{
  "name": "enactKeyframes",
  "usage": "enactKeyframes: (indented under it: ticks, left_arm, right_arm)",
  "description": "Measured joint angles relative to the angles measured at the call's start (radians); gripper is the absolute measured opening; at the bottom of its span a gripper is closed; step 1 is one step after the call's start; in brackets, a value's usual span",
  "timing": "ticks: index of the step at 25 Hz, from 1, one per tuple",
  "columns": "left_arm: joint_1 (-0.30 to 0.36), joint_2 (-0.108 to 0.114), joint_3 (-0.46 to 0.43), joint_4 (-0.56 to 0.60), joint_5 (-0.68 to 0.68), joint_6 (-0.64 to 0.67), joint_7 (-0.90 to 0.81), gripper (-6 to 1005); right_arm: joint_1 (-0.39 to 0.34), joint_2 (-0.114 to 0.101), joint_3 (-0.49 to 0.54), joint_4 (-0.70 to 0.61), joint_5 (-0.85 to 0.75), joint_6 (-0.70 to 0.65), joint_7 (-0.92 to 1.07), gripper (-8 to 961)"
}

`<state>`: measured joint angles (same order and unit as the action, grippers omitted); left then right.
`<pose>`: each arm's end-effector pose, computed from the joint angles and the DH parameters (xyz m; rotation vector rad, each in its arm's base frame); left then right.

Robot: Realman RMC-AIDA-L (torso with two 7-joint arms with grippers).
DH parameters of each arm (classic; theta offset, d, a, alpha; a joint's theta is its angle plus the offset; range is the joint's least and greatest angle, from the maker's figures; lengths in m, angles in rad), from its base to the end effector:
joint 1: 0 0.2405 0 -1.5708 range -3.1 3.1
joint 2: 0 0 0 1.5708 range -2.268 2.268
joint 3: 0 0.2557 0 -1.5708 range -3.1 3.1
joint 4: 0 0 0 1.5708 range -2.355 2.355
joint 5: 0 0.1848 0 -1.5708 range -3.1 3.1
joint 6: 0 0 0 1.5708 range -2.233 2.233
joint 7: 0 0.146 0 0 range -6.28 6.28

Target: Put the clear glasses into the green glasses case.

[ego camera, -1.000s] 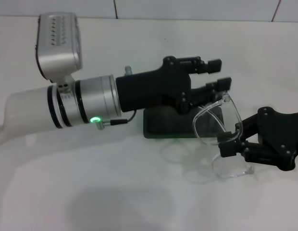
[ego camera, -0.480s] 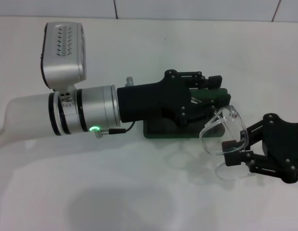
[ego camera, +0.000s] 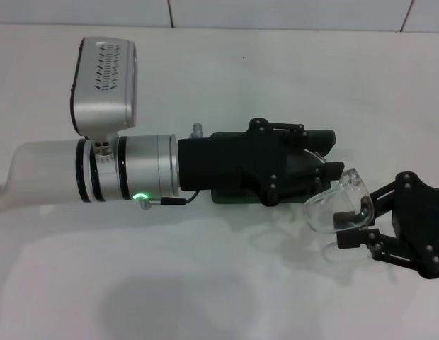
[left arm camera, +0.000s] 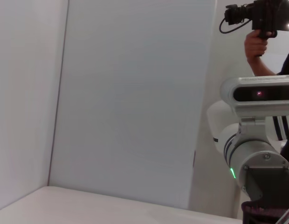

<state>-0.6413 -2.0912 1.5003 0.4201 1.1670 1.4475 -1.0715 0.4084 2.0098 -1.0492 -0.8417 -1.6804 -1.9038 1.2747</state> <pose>-0.1552 0.2952 -0.0742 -2.8883 -0.2420 -1.1146 0.2103 0.2525 0.0222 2.9473 -0.0756 -0.9283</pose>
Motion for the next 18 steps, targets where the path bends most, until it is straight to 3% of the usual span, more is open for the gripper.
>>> enactKeyframes:
  ticks: [12, 18]
  left_arm:
    - [-0.011, 0.006, -0.01, 0.003, 0.03, 0.032, -0.007, 427]
    - [-0.007, -0.006, -0.048, 0.0, -0.028, 0.01, 0.016, 427]
  right_arm:
    - [-0.014, -0.003, 0.063, 0.062, -0.001, -0.007, -0.141, 118]
    - [-0.017, -0.005, 0.057, 0.065, -0.002, -0.011, -0.141, 118]
